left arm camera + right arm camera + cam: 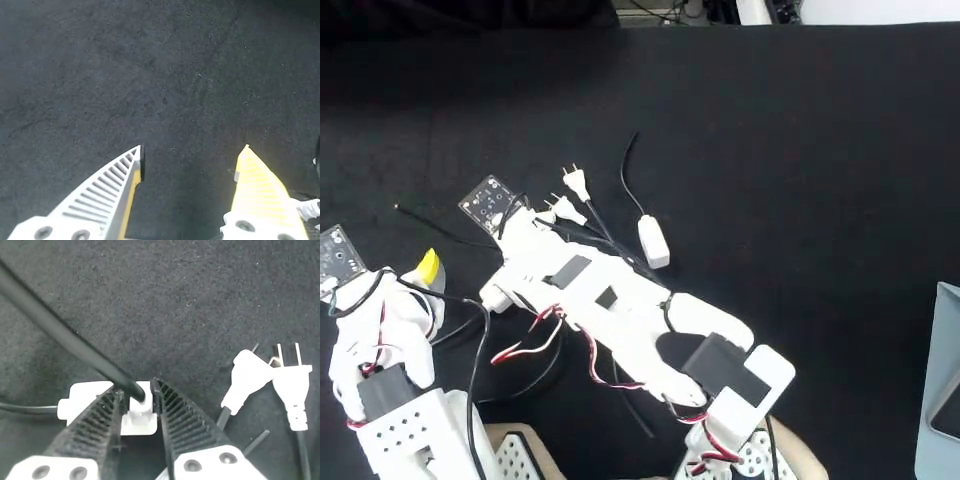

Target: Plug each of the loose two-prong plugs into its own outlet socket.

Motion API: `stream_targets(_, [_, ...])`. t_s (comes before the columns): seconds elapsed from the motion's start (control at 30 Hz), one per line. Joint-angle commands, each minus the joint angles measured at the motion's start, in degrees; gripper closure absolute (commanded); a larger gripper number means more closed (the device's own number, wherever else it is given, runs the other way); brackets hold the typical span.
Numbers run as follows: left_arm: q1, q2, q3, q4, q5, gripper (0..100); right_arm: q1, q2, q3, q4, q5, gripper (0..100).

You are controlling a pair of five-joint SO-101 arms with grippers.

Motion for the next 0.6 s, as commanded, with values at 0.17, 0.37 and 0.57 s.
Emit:
stream_targets(0.17, [-0.2,-0.6,0.3,-0.9,-1.1,70,-0.5,-16.5,3.7,9.8,0.0,80.3])
stream_targets(0.37, [5.8,-0.2,0.4,-0.9,-6.7,70,-0.1,-33.4,8.4,17.8,-7.7,80.3])
stream_targets(0.57, [11.6,-0.1,0.0,0.3,-9.0,70,7.1,-50.9,12.0,31.7,-13.3,80.1])
